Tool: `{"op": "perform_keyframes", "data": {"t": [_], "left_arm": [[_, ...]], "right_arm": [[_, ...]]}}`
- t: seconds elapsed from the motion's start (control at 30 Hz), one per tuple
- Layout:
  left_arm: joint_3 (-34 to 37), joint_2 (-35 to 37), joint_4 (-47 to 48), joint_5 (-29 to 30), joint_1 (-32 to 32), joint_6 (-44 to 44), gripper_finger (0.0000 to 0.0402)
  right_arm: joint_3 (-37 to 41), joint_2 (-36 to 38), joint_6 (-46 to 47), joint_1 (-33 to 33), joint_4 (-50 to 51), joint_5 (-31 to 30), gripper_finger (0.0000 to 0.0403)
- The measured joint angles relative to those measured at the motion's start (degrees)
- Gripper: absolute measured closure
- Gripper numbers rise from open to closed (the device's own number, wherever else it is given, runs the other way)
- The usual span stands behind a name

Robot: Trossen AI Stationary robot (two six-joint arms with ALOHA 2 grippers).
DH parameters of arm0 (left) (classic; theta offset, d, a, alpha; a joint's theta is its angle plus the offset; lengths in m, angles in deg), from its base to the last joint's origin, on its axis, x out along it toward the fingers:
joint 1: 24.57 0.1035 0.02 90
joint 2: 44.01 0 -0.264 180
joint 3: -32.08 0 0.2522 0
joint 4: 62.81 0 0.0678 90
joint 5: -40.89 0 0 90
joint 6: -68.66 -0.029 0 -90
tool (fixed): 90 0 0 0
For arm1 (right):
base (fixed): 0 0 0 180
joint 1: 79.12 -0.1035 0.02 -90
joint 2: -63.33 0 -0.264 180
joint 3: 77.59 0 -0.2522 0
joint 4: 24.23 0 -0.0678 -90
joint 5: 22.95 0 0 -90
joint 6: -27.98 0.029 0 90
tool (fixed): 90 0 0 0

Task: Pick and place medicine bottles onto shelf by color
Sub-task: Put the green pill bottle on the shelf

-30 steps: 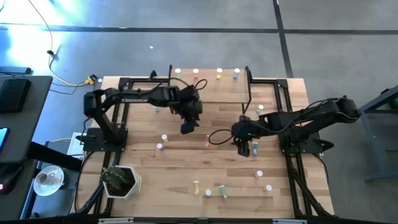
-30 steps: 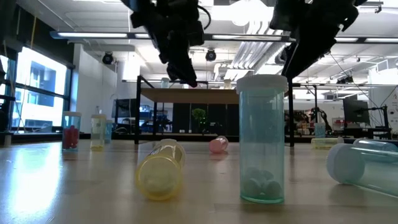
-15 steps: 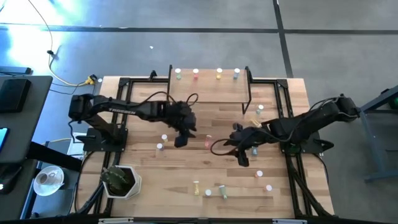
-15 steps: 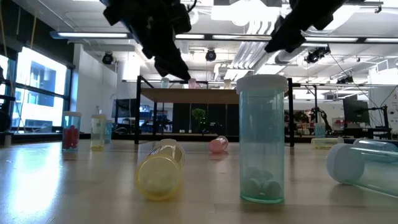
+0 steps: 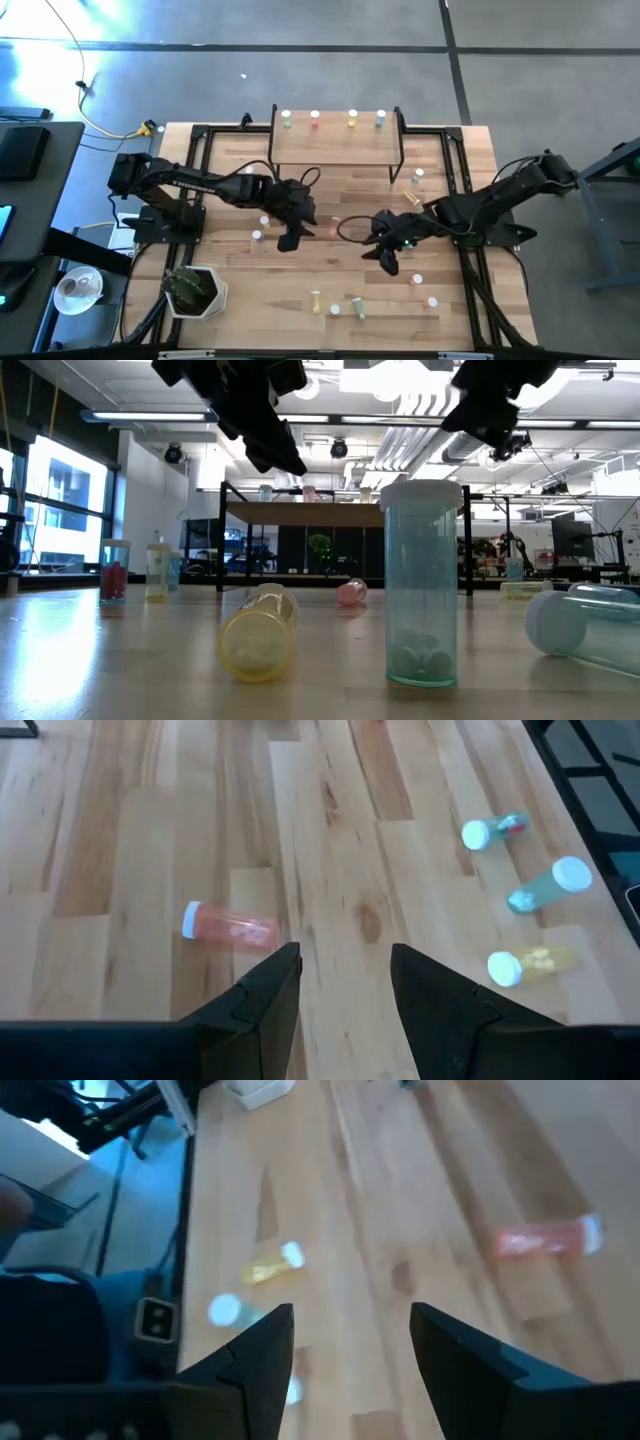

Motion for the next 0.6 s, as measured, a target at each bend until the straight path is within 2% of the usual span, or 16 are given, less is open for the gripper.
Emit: {"op": "perform_keyframes", "data": {"t": [0.17, 0.33, 0.6], "left_arm": [[0.0, -0.02, 0.41, -0.07, -1.02, 1.83, 0.0252], [-0.01, 1.01, 1.4, 0.09, -2.98, 2.93, 0.0252], [0.08, 2.48, 7.21, 8.92, -5.95, 4.4, 0.0252]], "right_arm": [[-1.19, -0.4, 6.16, -4.41, -0.05, -1.86, 0.021], [-4.77, -3.03, 7.42, -8.36, 0.14, -4.83, 0.021], [-10.36, -10.88, 19.25, -10.98, 7.39, -4.94, 0.021]]}}
